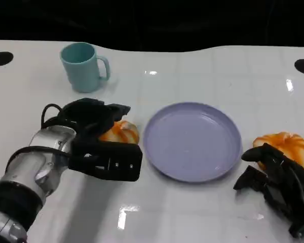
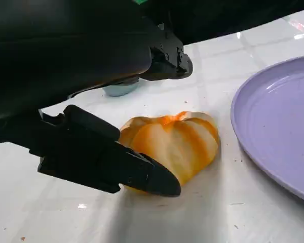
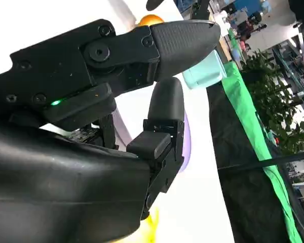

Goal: Grasp the bread from the table and place it into the plate.

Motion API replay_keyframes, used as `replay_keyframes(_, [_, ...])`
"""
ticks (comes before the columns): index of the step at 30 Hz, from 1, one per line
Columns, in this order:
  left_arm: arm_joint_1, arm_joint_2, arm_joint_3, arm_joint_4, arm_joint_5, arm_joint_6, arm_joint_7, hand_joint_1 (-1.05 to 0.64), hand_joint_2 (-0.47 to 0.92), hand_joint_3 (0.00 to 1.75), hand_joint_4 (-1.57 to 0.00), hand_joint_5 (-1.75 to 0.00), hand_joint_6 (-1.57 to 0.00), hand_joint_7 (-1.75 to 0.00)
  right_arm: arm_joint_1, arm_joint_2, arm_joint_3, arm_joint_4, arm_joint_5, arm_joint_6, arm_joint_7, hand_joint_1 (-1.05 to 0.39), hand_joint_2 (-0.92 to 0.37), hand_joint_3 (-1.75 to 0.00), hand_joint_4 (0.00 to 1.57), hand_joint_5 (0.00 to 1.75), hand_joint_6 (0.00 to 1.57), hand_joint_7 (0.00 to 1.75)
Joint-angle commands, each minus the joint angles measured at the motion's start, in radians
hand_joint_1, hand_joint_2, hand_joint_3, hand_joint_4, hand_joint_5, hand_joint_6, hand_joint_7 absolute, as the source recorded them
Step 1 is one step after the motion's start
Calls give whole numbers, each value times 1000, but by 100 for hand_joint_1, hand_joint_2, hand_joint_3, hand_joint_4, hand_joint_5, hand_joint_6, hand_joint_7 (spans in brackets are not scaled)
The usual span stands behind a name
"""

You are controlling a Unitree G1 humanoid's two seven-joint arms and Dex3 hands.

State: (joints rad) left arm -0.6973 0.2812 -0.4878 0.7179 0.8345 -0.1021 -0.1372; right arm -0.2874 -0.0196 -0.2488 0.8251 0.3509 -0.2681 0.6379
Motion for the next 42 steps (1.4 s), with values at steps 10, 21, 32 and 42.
replay_keyframes(10, [-175, -170, -15, 589, -93, -98, 224, -25, 92, 3, -65, -27, -65, -8, 11, -29, 3, 53, -23, -54, 11, -53, -92, -27, 66, 157, 60, 123])
replay_keyframes(21, [-183, -171, -26, 607, -113, -103, 226, -25, 90, 0, -71, -29, -71, -4, 6, -32, 4, 61, -22, -53, 11, -54, -92, -27, 67, 157, 63, 120])
replay_keyframes(32, [-156, -171, -16, 604, -134, -110, 413, -23, 89, 46, -65, -162, -60, -138, 1, -35, 4, 68, -27, -60, 4, -53, -92, -28, 65, 159, 61, 124])
replay_keyframes(42, [-204, -172, 83, 551, -231, -107, 502, -15, 67, 78, -83, -174, -59, -173, -10, -28, -7, 94, -10, -62, 15, -54, -92, -25, 66, 157, 63, 119])
